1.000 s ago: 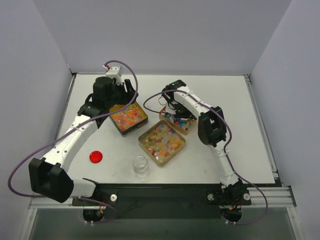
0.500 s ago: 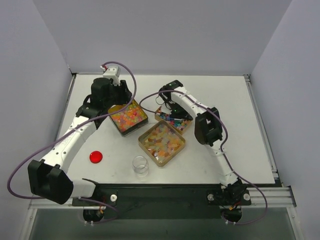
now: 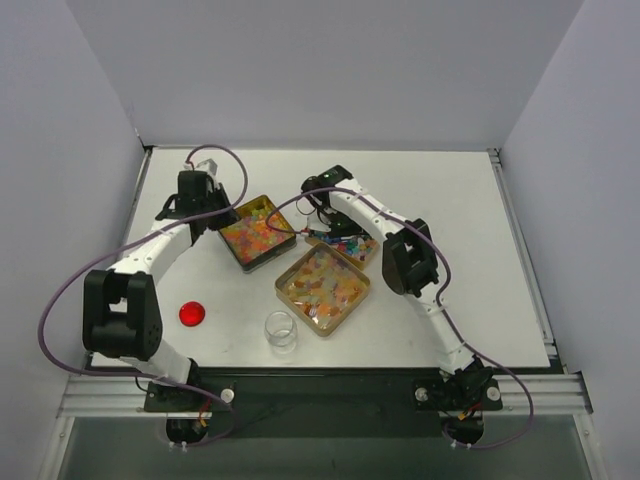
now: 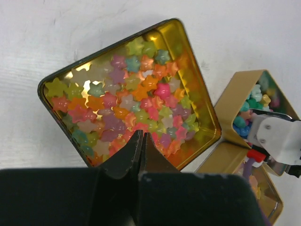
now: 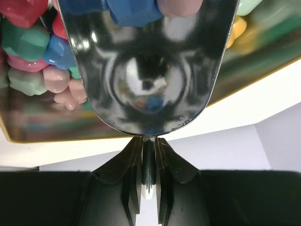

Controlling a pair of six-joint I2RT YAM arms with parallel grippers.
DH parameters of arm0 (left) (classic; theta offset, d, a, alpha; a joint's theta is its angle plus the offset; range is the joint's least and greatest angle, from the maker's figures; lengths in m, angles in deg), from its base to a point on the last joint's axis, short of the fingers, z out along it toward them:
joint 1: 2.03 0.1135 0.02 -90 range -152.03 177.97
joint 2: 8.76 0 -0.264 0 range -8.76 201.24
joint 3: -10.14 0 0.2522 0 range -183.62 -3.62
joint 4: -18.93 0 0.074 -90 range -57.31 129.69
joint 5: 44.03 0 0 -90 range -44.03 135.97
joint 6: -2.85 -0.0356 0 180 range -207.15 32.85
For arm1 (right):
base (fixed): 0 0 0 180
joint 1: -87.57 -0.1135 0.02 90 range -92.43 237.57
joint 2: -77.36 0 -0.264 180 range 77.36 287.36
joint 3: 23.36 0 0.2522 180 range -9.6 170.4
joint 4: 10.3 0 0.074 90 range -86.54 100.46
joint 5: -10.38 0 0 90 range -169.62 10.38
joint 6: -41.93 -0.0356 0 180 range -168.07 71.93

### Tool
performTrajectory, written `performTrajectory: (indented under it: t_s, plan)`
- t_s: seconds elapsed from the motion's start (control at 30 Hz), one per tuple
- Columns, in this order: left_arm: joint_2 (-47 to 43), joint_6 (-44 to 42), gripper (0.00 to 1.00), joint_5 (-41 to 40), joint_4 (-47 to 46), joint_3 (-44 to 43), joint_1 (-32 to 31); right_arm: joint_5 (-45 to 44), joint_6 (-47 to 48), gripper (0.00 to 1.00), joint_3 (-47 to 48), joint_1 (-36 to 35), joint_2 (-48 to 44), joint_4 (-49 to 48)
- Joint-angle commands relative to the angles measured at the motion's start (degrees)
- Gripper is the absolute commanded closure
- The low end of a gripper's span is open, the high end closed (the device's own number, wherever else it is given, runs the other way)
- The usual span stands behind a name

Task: Pack the candies
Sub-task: Scoop the fake candies from the storage box.

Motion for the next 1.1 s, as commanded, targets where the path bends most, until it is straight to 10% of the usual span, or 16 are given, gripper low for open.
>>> performTrajectory:
  t_s: [0.0, 1.07]
  plan:
    - [2.41, 4.96, 1.0, 8.54, -4.77, 1.79, 1.48, -2.99, 1.1, 1.0, 1.71, -0.56, 0.96, 0.36]
    - [16.13, 7.51, 1.0, 17.26, -8.73, -0.59, -7.3, 23.27, -1.54, 1.0, -4.17, -2.76, -1.05, -11.32]
